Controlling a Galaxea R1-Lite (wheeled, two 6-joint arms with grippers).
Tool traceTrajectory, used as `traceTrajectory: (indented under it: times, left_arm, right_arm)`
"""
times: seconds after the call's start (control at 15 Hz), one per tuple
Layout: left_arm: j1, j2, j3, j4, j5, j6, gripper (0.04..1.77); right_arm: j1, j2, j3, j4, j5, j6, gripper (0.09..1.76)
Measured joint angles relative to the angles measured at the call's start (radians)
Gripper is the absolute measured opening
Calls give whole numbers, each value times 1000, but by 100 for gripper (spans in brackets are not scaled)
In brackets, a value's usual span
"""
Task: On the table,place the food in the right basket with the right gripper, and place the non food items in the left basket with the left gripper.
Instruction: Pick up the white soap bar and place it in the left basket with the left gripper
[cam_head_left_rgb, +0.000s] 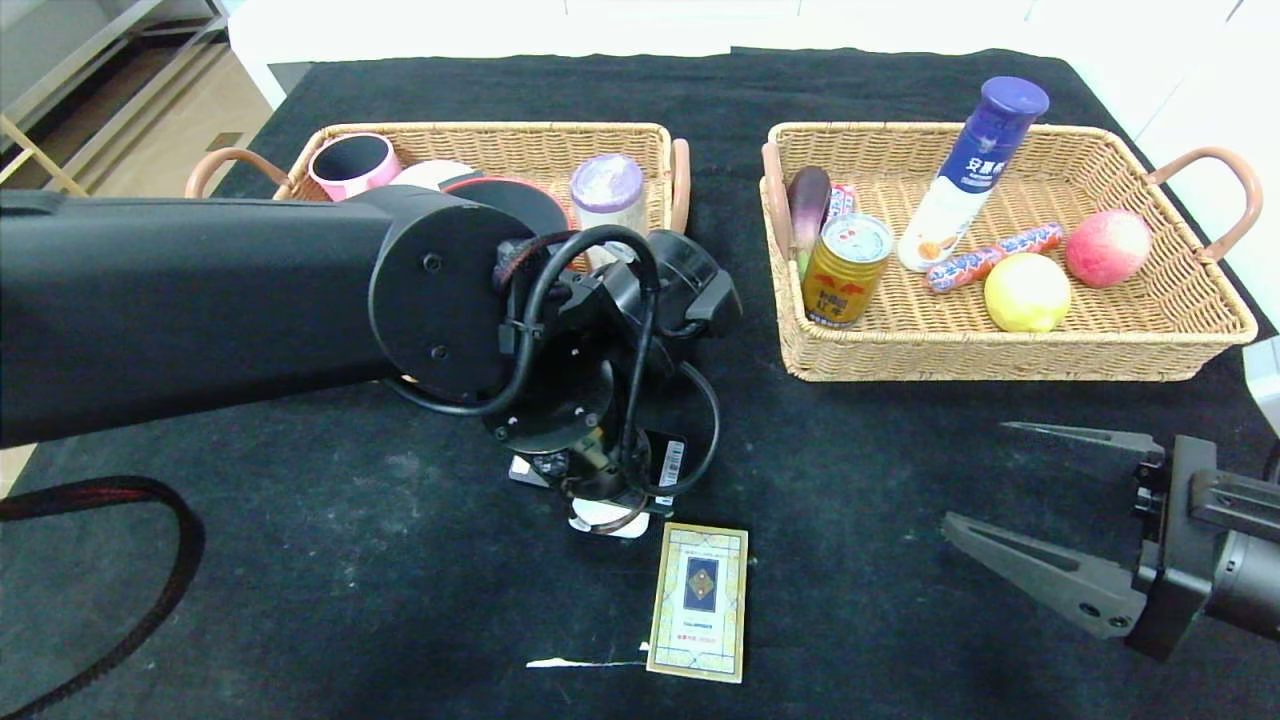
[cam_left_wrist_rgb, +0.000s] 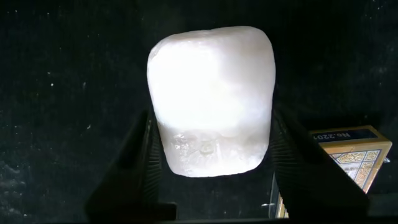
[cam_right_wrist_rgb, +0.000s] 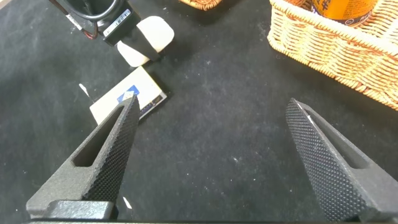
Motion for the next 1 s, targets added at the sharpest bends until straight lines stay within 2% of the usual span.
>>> traceTrajectory:
  times: [1.0]
  left_arm:
    - [15, -8, 3, 3, -1, -18, 102]
  right_arm:
    - [0, 4, 4, 1, 3, 0, 171]
